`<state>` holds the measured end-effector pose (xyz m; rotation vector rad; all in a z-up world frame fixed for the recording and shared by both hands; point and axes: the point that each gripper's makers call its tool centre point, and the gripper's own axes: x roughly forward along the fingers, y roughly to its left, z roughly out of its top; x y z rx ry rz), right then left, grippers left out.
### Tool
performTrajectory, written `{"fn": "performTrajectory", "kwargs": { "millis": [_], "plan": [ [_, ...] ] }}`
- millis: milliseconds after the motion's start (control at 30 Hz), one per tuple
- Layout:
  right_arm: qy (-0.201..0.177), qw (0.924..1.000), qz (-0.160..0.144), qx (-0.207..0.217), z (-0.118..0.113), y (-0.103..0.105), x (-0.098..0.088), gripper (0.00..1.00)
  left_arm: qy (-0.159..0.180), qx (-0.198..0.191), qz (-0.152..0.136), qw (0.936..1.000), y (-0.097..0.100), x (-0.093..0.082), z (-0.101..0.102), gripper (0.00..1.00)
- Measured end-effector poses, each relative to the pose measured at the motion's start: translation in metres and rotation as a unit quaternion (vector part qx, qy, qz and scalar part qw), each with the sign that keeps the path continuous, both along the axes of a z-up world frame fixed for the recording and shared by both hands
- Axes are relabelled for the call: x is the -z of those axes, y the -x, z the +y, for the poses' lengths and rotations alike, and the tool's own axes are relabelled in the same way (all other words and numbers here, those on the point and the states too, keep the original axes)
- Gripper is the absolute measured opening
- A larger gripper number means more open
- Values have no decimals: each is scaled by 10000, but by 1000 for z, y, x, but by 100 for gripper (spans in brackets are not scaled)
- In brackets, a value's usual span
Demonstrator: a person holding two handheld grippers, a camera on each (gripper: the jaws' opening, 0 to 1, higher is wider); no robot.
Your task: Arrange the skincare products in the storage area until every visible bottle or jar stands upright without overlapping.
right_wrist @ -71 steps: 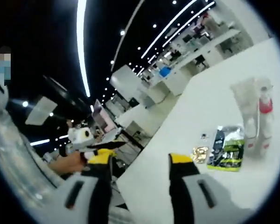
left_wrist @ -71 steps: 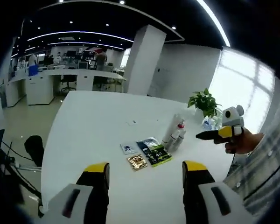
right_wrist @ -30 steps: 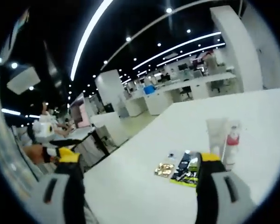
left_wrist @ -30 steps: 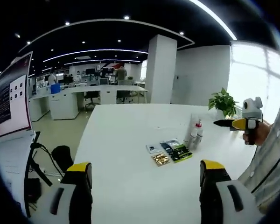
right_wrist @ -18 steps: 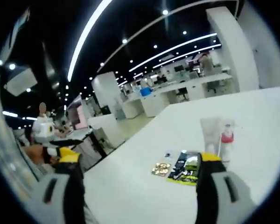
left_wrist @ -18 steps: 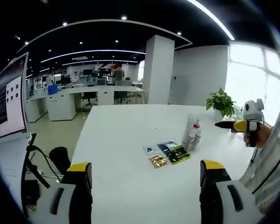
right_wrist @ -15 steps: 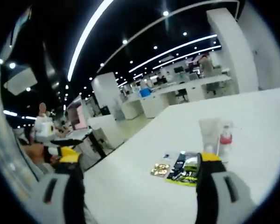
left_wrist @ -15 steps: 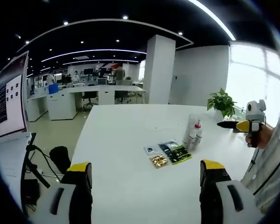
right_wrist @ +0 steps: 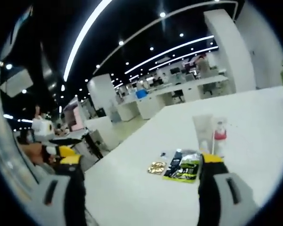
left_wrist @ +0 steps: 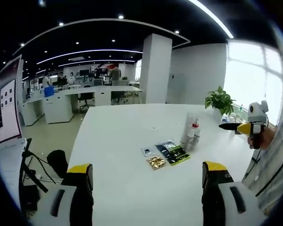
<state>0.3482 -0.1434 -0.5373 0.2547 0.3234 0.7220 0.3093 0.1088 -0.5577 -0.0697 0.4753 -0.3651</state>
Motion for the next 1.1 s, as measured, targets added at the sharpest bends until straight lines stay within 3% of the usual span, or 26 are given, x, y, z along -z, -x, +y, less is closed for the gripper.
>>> {"fn": "performTrajectory", "kwargs": {
  "millis": [433,567,767,933,1100],
  "plan": [
    [-137,9996,54,222,-7,4,1,99,59,71,30,10000,-7,-1,-6,100],
    [-108,9996,95,252,-10,6,4,99,283,48,-34,9996,-11,-10,-11,100],
    [-111,9994,109,321,-15,6,5,99,162,101,-60,9998,-12,-8,-11,100],
    [-93,9995,89,282,-16,6,2,99,383,-34,-47,9992,-12,-10,-10,100],
    [-87,9992,105,364,-21,5,5,99,226,75,-2,9997,-11,-7,-11,100]
  ]
}}
